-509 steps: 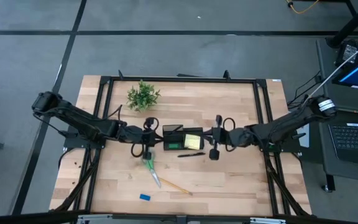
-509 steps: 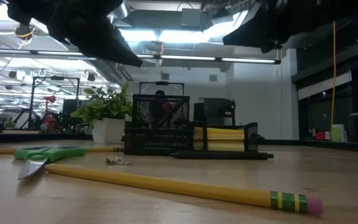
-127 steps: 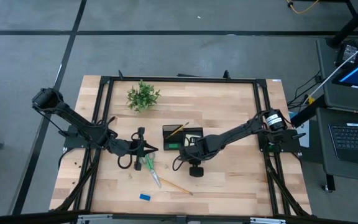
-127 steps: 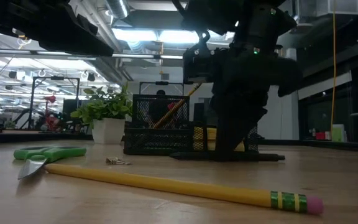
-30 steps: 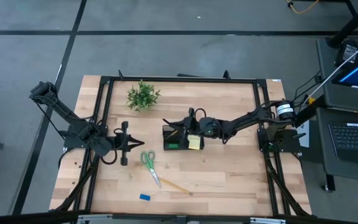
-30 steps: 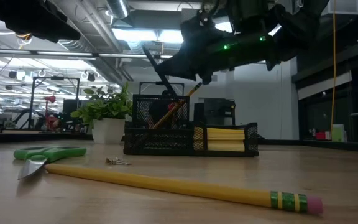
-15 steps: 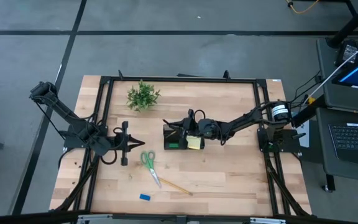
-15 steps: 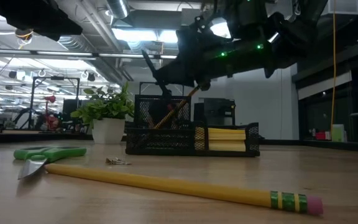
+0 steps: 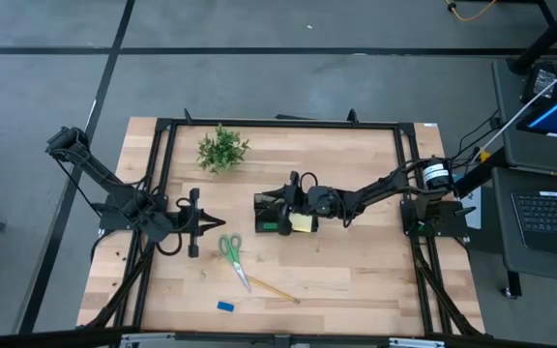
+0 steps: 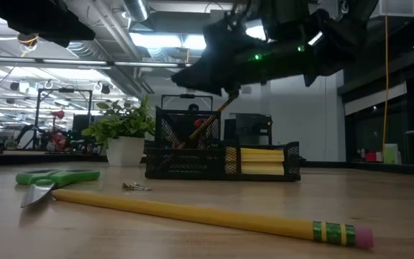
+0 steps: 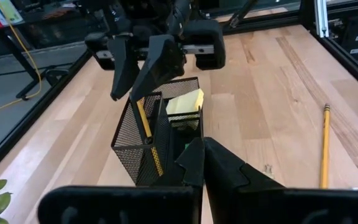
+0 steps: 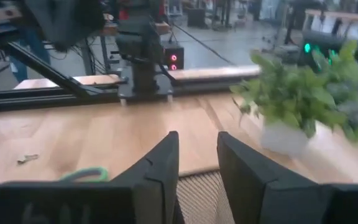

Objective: Pick and place office supplies into organizer
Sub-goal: Put the yellow pencil into the black desk organizer

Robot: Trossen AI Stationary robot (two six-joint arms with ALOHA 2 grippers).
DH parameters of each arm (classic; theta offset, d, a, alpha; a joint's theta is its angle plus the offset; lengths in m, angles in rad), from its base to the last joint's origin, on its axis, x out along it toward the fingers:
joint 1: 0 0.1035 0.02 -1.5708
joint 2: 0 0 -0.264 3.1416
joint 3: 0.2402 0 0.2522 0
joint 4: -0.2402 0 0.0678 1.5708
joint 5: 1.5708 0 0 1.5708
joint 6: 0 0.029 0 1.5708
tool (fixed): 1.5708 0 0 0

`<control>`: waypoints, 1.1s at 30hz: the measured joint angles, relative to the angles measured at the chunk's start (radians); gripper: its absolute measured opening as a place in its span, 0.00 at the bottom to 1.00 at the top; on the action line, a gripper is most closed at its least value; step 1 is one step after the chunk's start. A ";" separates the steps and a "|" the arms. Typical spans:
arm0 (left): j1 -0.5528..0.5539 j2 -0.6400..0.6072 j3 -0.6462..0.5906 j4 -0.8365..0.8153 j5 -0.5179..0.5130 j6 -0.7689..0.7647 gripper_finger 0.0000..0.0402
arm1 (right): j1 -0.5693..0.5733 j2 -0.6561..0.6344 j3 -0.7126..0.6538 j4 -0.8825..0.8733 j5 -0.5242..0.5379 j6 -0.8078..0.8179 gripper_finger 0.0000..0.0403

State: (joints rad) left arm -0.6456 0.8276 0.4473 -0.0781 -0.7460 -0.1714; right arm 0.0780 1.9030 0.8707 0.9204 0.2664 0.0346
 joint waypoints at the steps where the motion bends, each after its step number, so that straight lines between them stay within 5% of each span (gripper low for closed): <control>1: 0.000 0.000 0.000 0.000 0.000 0.000 0.01 | 0.008 0.000 0.009 0.001 0.001 -0.031 0.27; 9: 0.000 0.021 0.000 0.000 0.030 -0.003 0.01 | 0.062 -0.001 0.137 -0.066 0.001 -0.186 0.23; 18: -0.002 0.077 0.001 0.000 0.077 -0.052 0.02 | 0.076 -0.023 0.369 -0.577 0.002 -0.197 0.02; 25: -0.002 0.137 0.001 0.001 0.097 -0.105 0.05 | 0.133 -0.040 0.481 -0.890 0.007 -0.131 0.02; 33: 0.000 0.214 0.001 0.038 0.097 -0.104 0.12 | 0.223 -0.108 0.483 -1.076 0.132 0.017 0.03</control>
State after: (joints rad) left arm -0.6459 1.0414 0.4480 -0.0404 -0.6491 -0.2753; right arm 0.3011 1.7950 1.3537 -0.1559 0.3988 0.0518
